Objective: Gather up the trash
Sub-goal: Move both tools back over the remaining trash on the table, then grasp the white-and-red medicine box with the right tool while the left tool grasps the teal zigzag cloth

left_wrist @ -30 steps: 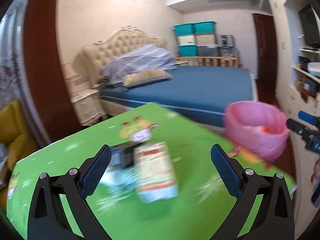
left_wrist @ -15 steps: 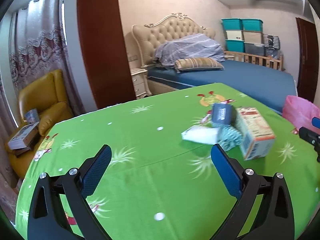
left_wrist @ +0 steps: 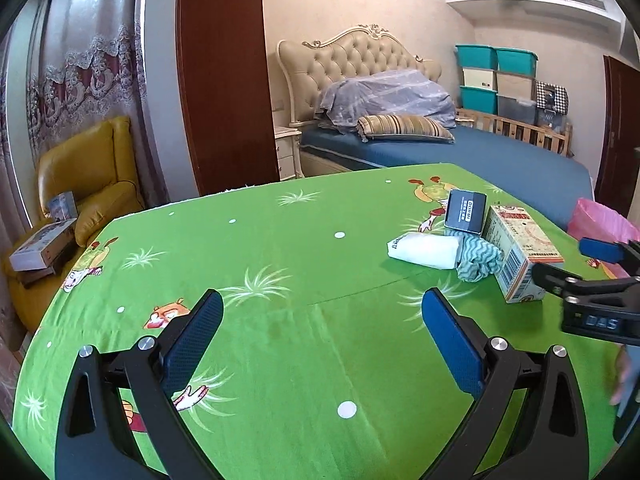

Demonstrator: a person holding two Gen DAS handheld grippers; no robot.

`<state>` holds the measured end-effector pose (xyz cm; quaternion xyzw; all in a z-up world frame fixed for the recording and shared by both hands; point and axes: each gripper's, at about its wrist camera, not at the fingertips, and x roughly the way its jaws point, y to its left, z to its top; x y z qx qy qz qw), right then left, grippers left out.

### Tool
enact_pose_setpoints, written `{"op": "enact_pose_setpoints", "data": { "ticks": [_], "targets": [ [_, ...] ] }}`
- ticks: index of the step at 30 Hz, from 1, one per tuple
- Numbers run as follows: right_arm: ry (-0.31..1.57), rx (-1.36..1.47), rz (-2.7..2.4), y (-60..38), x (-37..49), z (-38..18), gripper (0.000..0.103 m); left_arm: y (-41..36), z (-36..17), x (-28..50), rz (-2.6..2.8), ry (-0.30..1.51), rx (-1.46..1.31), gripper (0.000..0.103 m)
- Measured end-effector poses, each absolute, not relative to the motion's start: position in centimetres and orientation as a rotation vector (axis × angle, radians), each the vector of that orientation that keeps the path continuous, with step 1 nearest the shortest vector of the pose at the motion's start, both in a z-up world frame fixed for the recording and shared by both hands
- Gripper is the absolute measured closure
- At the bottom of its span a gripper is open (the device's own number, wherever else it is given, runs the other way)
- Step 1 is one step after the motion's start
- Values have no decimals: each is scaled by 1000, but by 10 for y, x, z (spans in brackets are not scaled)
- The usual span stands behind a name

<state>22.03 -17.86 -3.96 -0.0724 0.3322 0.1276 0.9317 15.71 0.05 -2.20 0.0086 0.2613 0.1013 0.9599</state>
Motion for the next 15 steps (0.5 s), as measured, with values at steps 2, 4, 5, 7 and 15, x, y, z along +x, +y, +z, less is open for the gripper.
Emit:
{"op": "enact_pose_setpoints", "data": {
  "ticks": [2, 4, 5, 7, 15],
  "targets": [
    [686, -162, 250, -170, 226, -40, 13, -1, -22, 157, 207, 524, 24, 8],
    [699, -175, 227, -165, 235, -42, 13, -4, -21, 156, 203, 512, 32, 8],
    [714, -175, 218, -161, 241, -43, 13, -5, -21, 155, 198, 508, 38, 8],
    [732, -172, 209, -158, 248, -45, 13, -8, -20, 153, 191, 501, 45, 8],
    [762, -145, 205, -169, 258, -49, 22, -6, -21, 154, 186, 507, 33, 8]
  ]
}}
